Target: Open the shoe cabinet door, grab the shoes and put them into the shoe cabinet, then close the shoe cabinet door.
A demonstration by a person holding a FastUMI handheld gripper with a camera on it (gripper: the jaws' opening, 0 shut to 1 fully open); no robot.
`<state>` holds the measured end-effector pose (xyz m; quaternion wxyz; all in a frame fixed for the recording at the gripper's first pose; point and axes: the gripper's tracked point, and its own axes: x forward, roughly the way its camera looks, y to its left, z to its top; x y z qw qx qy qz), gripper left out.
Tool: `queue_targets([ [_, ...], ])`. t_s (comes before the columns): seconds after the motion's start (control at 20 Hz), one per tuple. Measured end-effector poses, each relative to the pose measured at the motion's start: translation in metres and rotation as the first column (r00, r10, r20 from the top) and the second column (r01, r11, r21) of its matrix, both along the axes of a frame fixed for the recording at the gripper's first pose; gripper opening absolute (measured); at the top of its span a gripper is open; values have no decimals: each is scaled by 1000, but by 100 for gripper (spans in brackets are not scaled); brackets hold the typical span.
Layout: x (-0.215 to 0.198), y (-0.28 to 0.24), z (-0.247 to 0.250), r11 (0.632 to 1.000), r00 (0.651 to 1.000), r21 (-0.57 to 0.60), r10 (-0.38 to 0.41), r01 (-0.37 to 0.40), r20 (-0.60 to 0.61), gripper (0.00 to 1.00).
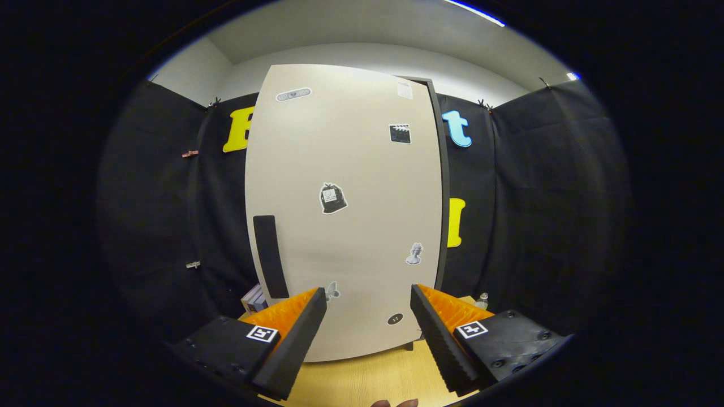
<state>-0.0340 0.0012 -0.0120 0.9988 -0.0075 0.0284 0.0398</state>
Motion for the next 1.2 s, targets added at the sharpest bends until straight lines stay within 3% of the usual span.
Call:
queue_targets([
  [1.2, -5, -3, -8, 1000, 1000, -19, -2, 2, -15, 98],
])
